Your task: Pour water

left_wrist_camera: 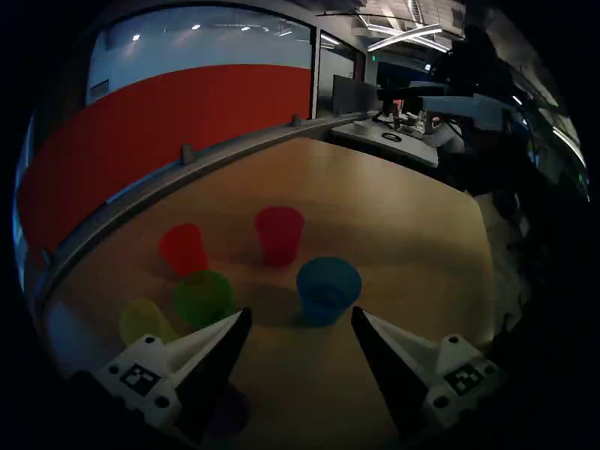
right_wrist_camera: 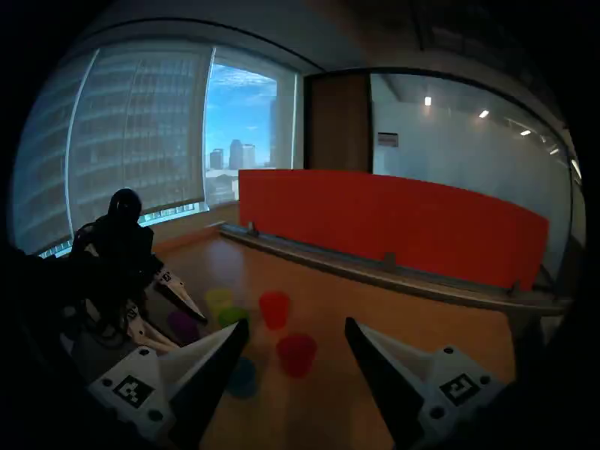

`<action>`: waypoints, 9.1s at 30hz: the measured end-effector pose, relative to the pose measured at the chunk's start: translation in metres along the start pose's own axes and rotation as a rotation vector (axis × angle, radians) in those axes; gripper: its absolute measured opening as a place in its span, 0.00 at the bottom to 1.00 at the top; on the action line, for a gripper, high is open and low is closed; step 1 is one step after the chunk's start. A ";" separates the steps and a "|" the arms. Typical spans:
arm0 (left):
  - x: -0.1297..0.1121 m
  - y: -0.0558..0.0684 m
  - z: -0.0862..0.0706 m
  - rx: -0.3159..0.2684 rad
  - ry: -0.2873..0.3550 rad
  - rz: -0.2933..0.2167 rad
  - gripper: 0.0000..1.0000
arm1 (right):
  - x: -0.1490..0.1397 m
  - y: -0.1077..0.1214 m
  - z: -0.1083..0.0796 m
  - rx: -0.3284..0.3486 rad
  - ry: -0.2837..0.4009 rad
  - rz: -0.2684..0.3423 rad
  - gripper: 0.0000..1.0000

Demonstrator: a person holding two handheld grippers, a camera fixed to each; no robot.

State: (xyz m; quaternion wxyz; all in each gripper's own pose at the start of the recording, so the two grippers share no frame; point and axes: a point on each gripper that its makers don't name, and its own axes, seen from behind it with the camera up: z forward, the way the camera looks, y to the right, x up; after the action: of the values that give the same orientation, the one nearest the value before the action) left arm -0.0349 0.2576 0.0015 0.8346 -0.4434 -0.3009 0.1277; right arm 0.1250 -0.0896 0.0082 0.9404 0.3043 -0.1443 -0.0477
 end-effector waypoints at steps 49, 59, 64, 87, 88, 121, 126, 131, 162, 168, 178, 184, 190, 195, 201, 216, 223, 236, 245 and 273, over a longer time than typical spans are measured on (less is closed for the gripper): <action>-0.019 0.028 0.094 -0.037 -0.060 -0.025 0.99 | -0.007 0.011 0.001 -0.015 -0.009 -0.005 1.00; -0.018 0.029 0.099 -0.044 -0.054 -0.026 0.92 | -0.007 0.012 0.000 -0.021 -0.011 -0.009 1.00; -0.018 0.031 0.098 -0.052 -0.043 -0.019 0.85 | -0.007 0.011 -0.001 -0.021 -0.008 -0.009 0.99; 0.006 0.030 0.057 -0.045 0.062 0.006 0.85 | 0.002 0.008 -0.004 -0.027 0.003 -0.017 1.00; 0.008 0.029 0.054 -0.041 0.071 0.010 0.85 | 0.003 0.007 -0.004 -0.026 0.004 -0.019 1.00; 0.098 0.017 -0.041 -0.016 0.378 0.016 0.85 | 0.019 -0.010 -0.006 -0.014 0.028 -0.048 1.00; 0.109 0.013 -0.052 -0.006 0.426 0.013 0.85 | 0.021 -0.011 -0.006 -0.013 0.031 -0.050 1.00; 0.118 0.010 -0.063 -0.001 0.468 0.012 0.85 | 0.022 -0.011 -0.007 -0.016 0.033 -0.052 0.99; 0.147 -0.009 -0.104 0.053 0.579 0.019 0.85 | 0.027 -0.014 -0.004 -0.013 0.049 -0.049 1.00; 0.145 -0.015 -0.110 0.061 0.579 0.008 0.85 | 0.026 -0.016 -0.003 -0.009 0.050 -0.048 1.00; 0.138 -0.030 -0.122 0.083 0.573 -0.023 0.85 | 0.027 -0.018 0.001 -0.003 0.051 -0.048 1.00; 0.135 -0.041 -0.132 0.108 0.575 -0.031 0.85 | 0.027 -0.019 0.004 0.001 0.051 -0.050 0.99; 0.130 -0.050 -0.142 0.132 0.578 -0.037 0.85 | 0.028 -0.021 0.008 0.008 0.051 -0.050 0.99; 0.124 -0.059 -0.148 0.155 0.573 -0.040 0.85 | 0.028 -0.023 0.013 0.017 0.052 -0.046 1.00; 0.119 -0.072 -0.155 0.184 0.575 -0.051 0.85 | 0.032 -0.028 0.019 0.034 0.056 -0.042 1.00; 0.114 -0.083 -0.169 0.219 0.572 -0.048 0.85 | 0.019 -0.038 0.041 0.082 0.020 -0.066 1.00; 0.113 -0.085 -0.175 0.230 0.571 -0.042 0.85 | 0.001 -0.049 0.059 0.131 -0.039 -0.087 1.00; 0.114 -0.081 -0.186 0.244 0.576 -0.021 0.85 | -0.030 -0.068 0.083 0.219 -0.141 -0.116 1.00; 0.110 -0.085 -0.192 0.272 0.577 -0.020 0.85 | -0.053 -0.077 0.098 0.261 -0.190 -0.120 1.00; 0.095 -0.100 -0.193 0.308 0.560 -0.020 0.85 | -0.109 -0.099 0.162 0.324 -0.280 -0.109 0.99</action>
State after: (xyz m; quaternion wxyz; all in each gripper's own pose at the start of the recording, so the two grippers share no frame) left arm 0.1532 0.1176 0.0373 0.9435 -0.3268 -0.0408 0.0367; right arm -0.0279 -0.2411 0.0492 0.8461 0.4491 -0.2624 -0.1163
